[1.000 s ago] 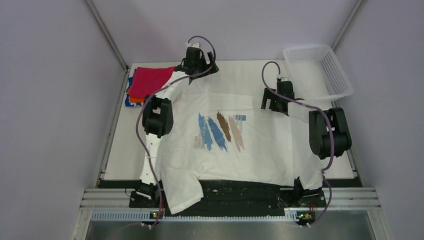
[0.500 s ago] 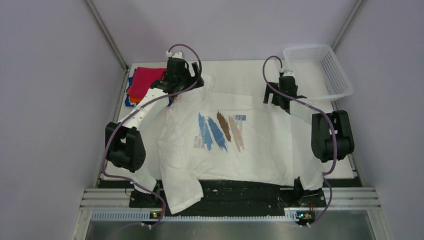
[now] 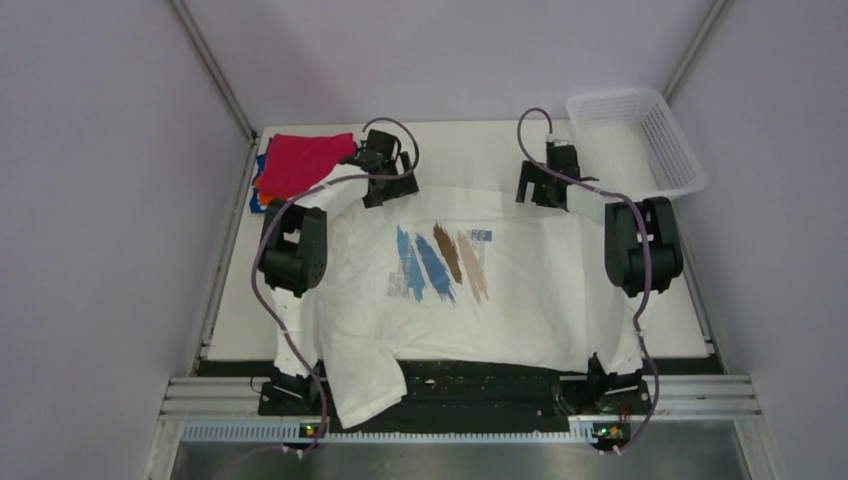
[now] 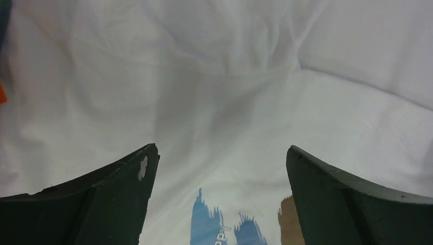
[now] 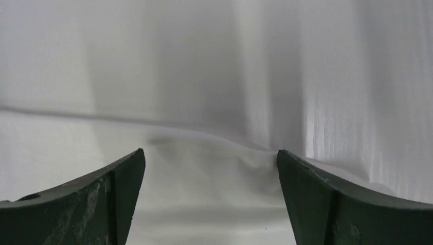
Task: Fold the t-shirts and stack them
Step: Flatten out the tshirt
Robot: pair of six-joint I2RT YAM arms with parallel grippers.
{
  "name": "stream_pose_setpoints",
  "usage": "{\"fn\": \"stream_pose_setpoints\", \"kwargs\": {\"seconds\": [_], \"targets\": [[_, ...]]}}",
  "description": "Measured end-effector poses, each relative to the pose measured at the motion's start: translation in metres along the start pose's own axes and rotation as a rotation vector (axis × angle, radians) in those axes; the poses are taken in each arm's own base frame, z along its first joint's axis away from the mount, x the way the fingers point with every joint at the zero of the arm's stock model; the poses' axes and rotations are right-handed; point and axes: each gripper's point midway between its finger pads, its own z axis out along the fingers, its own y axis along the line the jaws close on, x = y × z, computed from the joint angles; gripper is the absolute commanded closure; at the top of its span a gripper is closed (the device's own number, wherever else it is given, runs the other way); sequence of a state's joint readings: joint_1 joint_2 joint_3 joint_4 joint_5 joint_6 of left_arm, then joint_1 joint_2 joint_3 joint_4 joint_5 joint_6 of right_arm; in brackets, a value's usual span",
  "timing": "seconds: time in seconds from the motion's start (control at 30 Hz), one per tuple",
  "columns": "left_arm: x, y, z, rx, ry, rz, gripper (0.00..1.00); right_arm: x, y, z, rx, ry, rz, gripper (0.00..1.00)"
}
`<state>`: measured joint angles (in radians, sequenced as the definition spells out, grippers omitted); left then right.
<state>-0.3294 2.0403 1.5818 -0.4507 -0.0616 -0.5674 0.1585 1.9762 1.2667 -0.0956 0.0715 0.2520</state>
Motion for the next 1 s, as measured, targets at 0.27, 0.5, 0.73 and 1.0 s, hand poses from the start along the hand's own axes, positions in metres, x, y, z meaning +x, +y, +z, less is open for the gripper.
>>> {"fn": "stream_pose_setpoints", "kwargs": {"seconds": [0.27,0.5,0.73,1.0], "targets": [[-0.027,-0.001,0.053,-0.014,0.018,-0.086,0.01,-0.032,0.01,0.027,-0.019,-0.003,0.054,0.01],[-0.074,-0.003,0.081,0.035,-0.023,-0.207,0.01,-0.062,0.017,0.052,-0.032,-0.028,0.08,0.01],[-0.101,-0.007,0.095,0.095,-0.067,-0.297,0.01,-0.105,0.028,0.087,-0.088,-0.064,0.097,0.01],[-0.12,-0.008,0.1,0.157,-0.1,-0.354,0.01,-0.129,0.03,0.105,-0.131,-0.098,0.109,0.01]]}}
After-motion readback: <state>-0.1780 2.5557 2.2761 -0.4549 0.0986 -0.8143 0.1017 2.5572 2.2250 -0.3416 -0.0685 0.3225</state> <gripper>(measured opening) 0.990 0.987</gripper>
